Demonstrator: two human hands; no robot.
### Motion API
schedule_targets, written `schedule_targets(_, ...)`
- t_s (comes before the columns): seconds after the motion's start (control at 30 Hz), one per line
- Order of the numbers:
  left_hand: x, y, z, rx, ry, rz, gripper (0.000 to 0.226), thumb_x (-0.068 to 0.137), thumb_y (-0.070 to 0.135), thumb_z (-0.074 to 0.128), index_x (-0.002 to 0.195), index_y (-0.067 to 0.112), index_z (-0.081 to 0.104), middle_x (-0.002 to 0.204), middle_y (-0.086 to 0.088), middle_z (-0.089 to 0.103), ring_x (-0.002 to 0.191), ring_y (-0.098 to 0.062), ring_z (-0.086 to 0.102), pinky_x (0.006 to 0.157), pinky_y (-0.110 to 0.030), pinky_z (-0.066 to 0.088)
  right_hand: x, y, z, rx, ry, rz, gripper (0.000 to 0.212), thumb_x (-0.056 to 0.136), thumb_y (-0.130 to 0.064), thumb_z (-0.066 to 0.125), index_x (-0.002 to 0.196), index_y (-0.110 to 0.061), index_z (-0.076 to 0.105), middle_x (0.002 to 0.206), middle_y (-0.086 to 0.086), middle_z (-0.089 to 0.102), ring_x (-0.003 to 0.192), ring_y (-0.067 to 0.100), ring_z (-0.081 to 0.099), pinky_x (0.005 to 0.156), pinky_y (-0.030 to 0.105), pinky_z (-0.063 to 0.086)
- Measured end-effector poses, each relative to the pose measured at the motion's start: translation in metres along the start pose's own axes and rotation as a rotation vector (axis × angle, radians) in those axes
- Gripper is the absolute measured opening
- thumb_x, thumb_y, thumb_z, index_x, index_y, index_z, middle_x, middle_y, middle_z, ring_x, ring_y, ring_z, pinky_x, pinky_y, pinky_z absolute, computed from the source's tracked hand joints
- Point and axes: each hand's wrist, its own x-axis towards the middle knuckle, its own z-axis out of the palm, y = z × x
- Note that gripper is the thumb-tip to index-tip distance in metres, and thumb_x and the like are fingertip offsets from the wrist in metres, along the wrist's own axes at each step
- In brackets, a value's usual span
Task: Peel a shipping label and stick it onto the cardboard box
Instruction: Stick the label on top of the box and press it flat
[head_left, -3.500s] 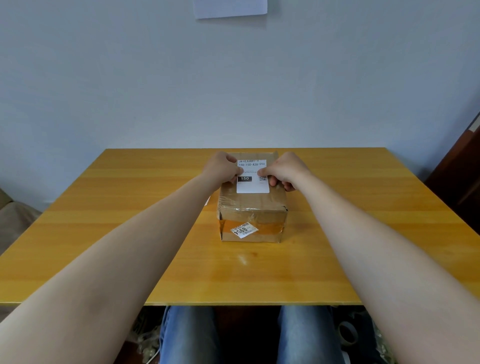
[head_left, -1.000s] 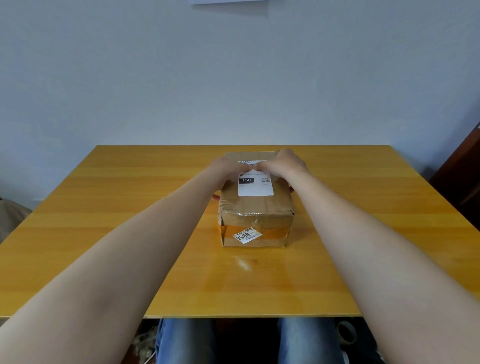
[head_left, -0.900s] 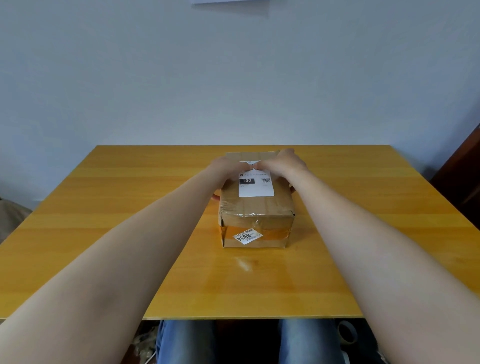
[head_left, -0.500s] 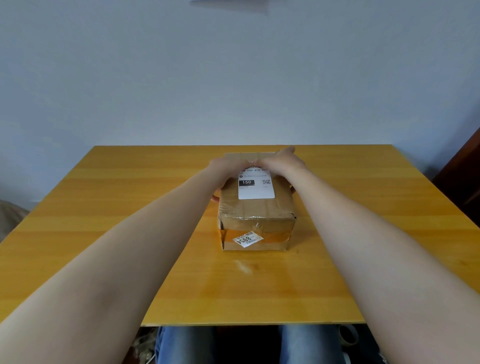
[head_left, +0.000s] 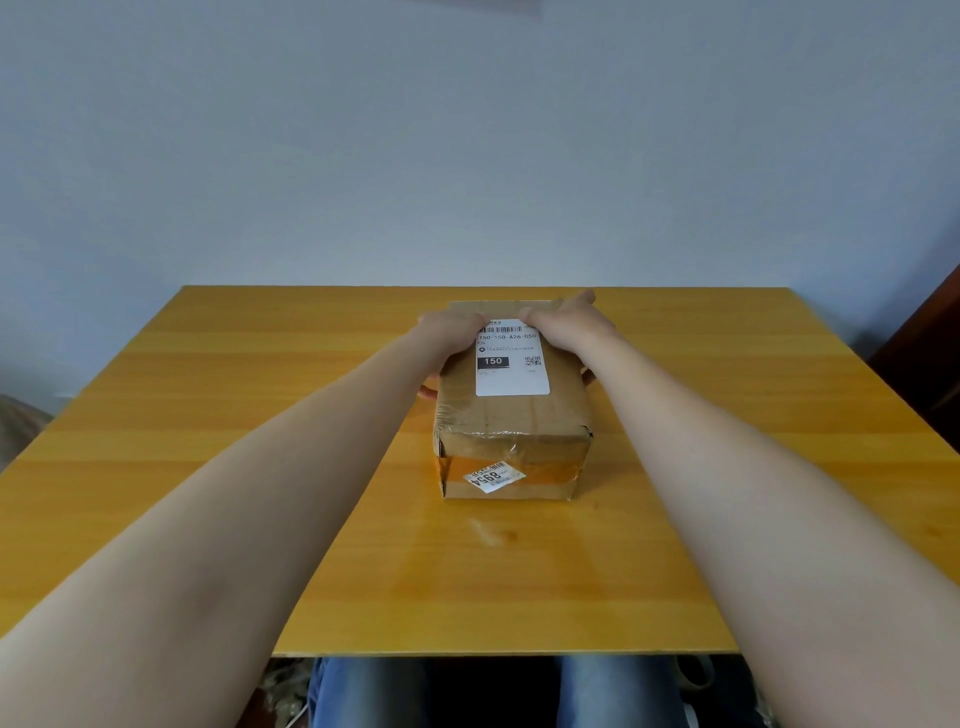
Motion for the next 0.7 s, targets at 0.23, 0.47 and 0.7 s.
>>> schedule_targets(0.23, 0.001, -0.006, -0.002, -0.051, -0.012, 0.03, 0.048, 0.098, 0.059, 0.049, 0.119, 0.018, 0.064, 0.095, -0.004, 0.069, 0.077, -0.024, 0.061, 0.057, -0.042, 0.05, 0.005, 0.006, 0.0, 0.011, 0.023, -0.009, 0.082, 0.098, -0.054, 0.056, 0.157, -0.012, 0.018, 0.134, 0.014, 0.06, 0.108, 0.042, 0.066, 0.052, 0.043, 0.054)
schedule_targets(0.47, -0.007, -0.008, -0.001, -0.048, -0.032, 0.043, 0.064, 0.092, 0.073, 0.046, 0.126, 0.02, 0.057, 0.106, -0.006, 0.065, 0.096, -0.033, 0.062, 0.054, -0.043, 0.047, -0.002, 0.004, 0.001, 0.049, -0.006, 0.005, 0.085, 0.088, -0.057, 0.056, 0.154, -0.017, 0.02, 0.135, 0.009, 0.06, 0.112, 0.038, 0.064, 0.06, 0.047, 0.06)
schedule_targets(0.7, -0.017, -0.01, 0.001, 0.061, -0.043, 0.084, 0.068, 0.087, 0.074, 0.059, 0.123, 0.016, 0.059, 0.095, -0.006, 0.065, 0.079, -0.029, 0.06, 0.049, -0.041, 0.047, -0.008, 0.001, 0.005, 0.032, -0.009, -0.006, 0.105, 0.082, -0.065, 0.072, 0.156, -0.009, 0.024, 0.146, 0.013, 0.055, 0.127, 0.038, 0.06, 0.073, 0.046, 0.053)
